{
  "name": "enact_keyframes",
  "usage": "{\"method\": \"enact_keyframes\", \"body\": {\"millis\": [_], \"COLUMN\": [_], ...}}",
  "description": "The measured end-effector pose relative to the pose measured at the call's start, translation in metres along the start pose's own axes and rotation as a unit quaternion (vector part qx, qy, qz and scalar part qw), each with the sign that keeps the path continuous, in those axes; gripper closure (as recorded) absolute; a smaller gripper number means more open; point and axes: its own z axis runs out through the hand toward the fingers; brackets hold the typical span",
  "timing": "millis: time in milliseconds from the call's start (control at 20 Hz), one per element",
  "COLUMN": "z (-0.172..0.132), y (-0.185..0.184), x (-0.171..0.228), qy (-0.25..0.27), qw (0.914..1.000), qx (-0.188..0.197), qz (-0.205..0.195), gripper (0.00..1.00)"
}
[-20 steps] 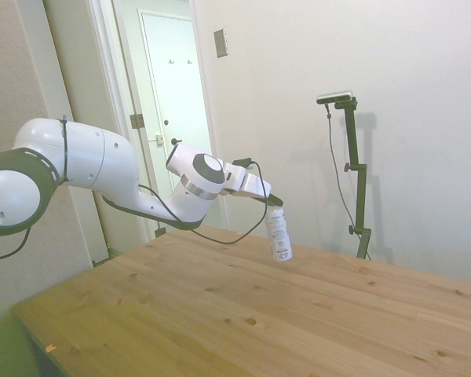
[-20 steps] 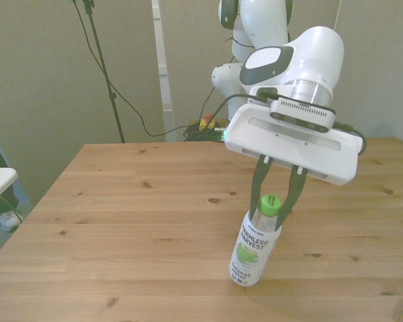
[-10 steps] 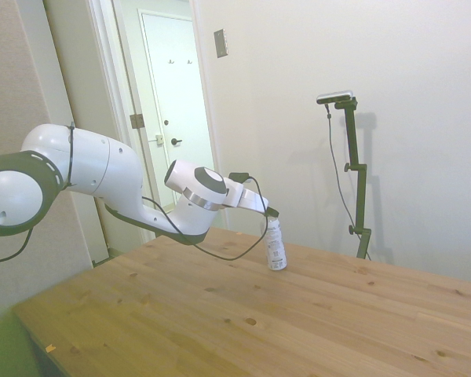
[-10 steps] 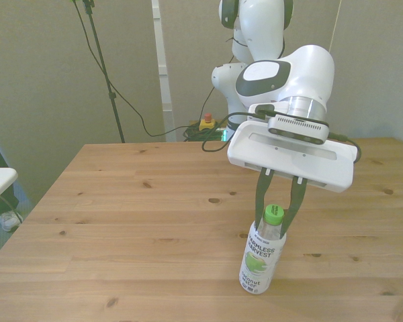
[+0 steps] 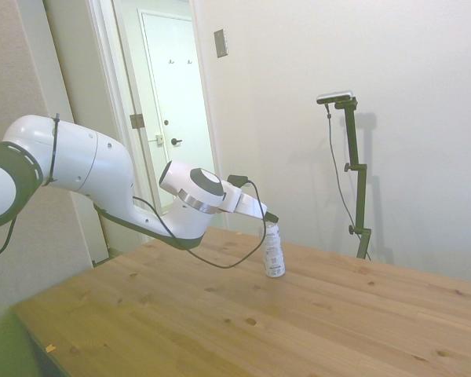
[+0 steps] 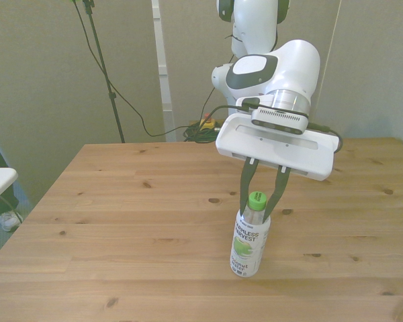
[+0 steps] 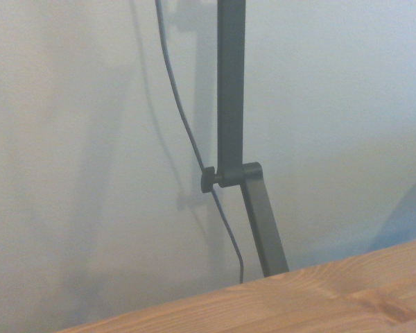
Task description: Stand the water bottle
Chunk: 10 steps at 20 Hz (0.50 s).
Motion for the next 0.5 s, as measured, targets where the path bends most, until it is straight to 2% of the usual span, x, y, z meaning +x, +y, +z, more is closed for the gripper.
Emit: {"method": "enact_keyframes", "body": {"millis": [500], "z": [-0.02], "y": [0.005], "x": [0.02], "qy": [0.003], "qw": [0.9999], "qx": [0.01], "qz": [0.013], "gripper": [0.0]}}
